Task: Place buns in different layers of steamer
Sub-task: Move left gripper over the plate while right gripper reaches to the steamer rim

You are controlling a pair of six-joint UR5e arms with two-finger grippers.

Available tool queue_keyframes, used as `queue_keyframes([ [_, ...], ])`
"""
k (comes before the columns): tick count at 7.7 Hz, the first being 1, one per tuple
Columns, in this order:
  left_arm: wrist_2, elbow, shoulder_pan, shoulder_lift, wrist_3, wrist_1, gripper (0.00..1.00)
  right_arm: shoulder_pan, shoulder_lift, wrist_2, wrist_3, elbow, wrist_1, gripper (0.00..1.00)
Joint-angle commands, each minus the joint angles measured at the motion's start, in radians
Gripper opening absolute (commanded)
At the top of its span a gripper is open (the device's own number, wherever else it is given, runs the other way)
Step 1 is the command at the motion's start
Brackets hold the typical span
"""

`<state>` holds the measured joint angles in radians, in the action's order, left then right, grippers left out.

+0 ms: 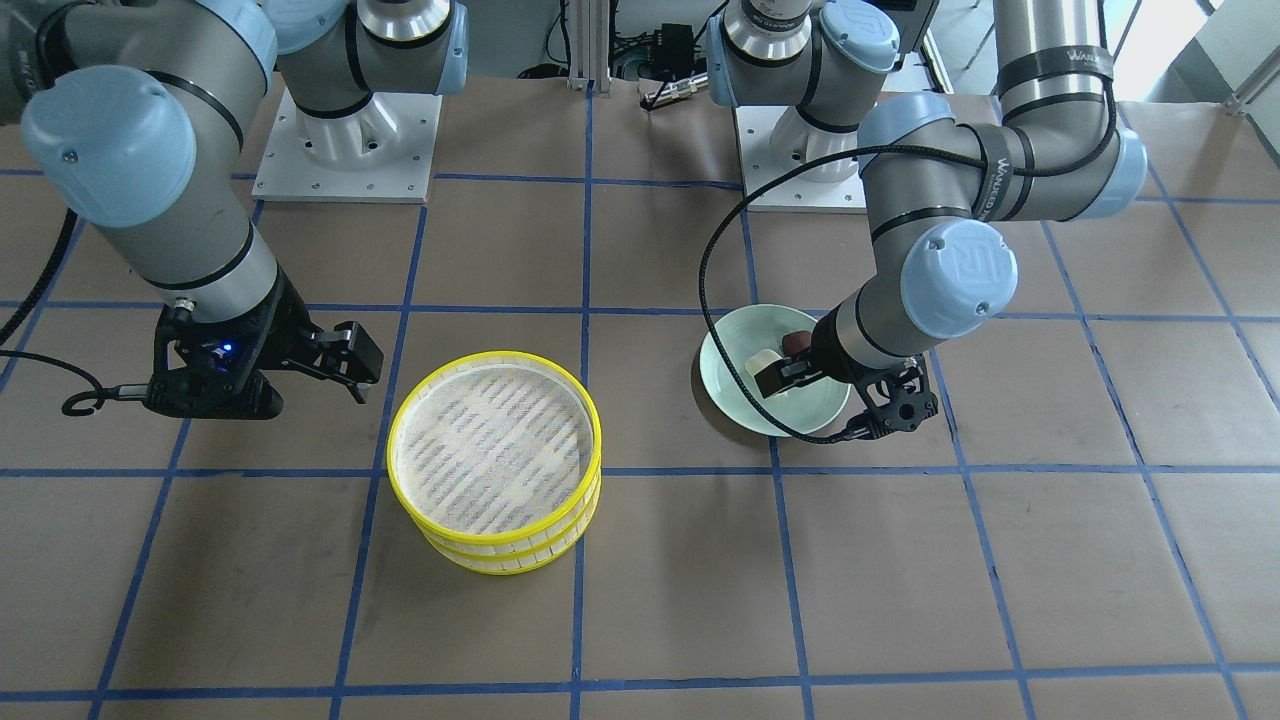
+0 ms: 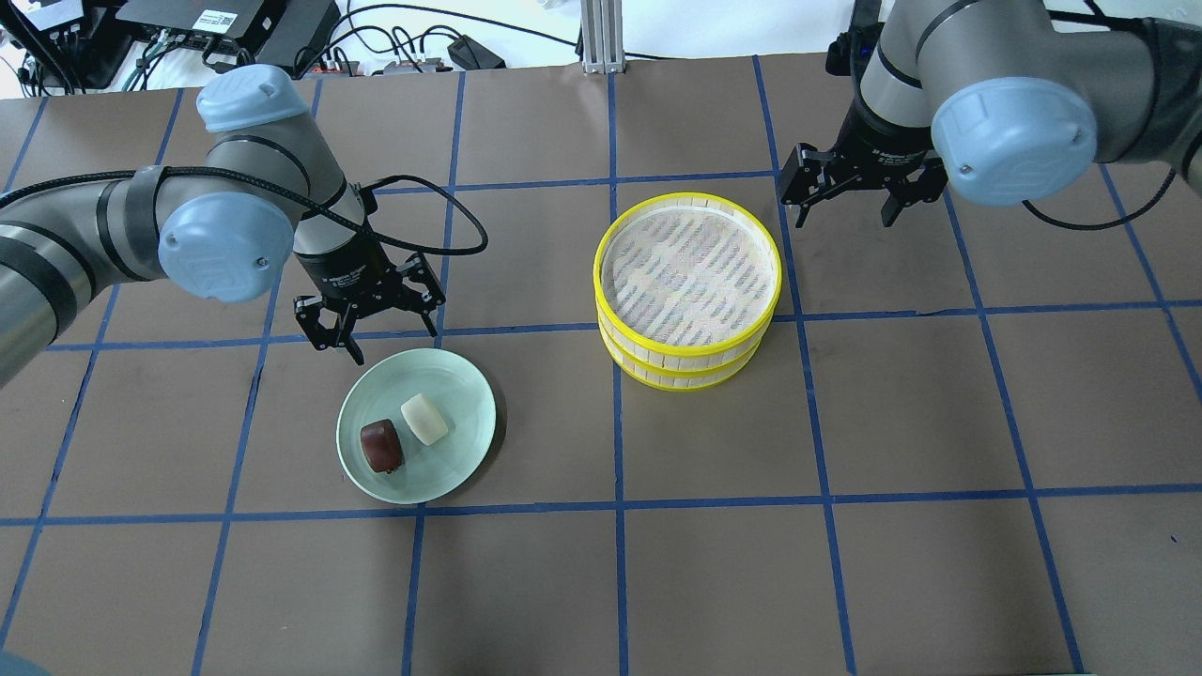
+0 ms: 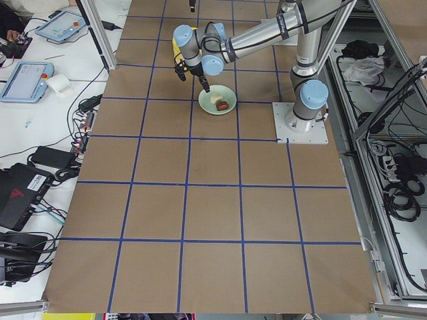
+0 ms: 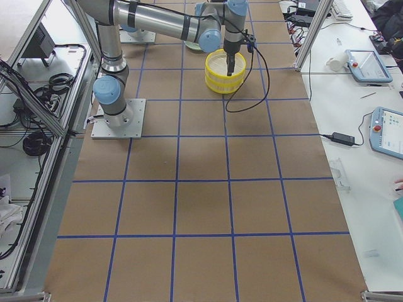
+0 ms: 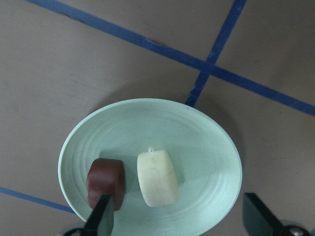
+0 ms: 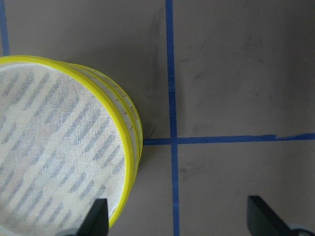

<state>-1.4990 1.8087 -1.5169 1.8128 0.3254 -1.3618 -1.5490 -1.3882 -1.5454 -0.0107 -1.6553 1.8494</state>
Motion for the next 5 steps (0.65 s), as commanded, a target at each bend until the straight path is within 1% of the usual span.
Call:
queue_keyframes([
  [1, 0.035, 0.011, 0.0, 0.032, 0.023, -0.002, 0.83, -0.031, 0.096, 0.056, -0.015, -0.004, 0.074, 1.0],
  [3, 0.033, 0.014, -0.005, 0.062, 0.023, -0.003, 0.83, -0.036, 0.139, 0.057, -0.015, -0.006, 0.093, 1.0],
  [5, 0.025, 0.027, -0.005, 0.069, 0.023, -0.037, 0.82, -0.037, 0.17, 0.06, -0.04, -0.012, 0.108, 1.0],
])
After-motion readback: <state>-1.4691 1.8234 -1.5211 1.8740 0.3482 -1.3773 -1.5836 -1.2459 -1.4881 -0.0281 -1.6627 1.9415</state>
